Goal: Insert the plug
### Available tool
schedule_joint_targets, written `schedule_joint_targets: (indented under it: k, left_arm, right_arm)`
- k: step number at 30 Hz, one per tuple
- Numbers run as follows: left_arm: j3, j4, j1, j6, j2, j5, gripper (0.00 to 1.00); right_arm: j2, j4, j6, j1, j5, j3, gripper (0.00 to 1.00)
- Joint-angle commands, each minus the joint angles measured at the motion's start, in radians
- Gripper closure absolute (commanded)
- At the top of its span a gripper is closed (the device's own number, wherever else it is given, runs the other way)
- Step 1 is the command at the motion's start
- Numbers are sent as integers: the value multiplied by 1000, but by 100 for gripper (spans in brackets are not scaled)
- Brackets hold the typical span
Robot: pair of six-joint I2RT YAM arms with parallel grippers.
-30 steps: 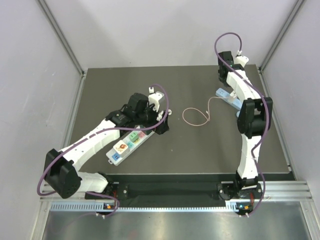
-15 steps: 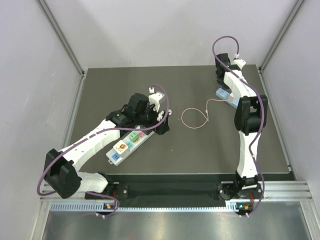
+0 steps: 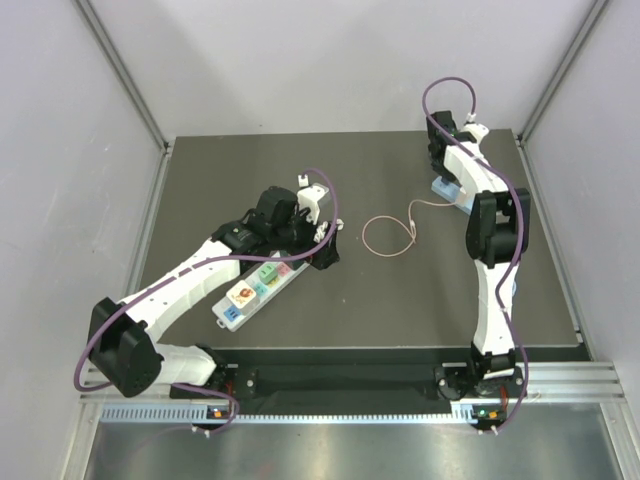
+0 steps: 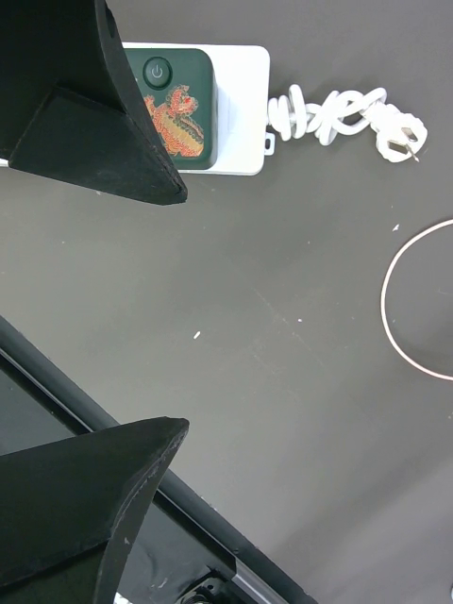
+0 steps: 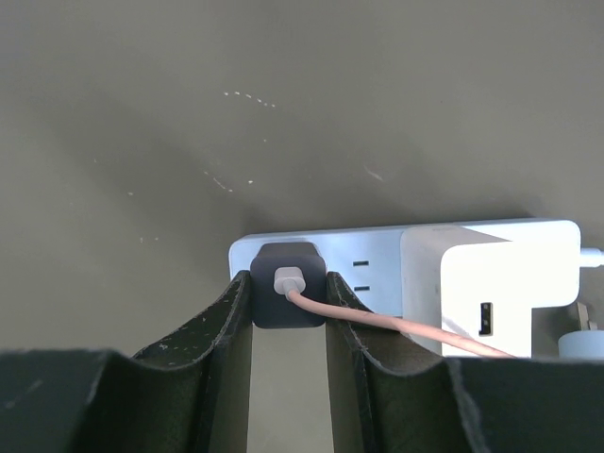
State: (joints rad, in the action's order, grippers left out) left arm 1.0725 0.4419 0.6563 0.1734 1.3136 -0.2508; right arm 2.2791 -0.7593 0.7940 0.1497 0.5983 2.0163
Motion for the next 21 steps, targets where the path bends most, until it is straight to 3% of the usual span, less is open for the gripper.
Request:
schedule_joint_targets:
  k: [1,21]
  left_arm:
    - [7,-28,5,6,-30,-13,2]
    - [7,-25,3,5,-20,10,1]
  right_arm:
    - [-13,0,22,7,34,-5,100]
    - [66,-9,25,2,-46,-45,100]
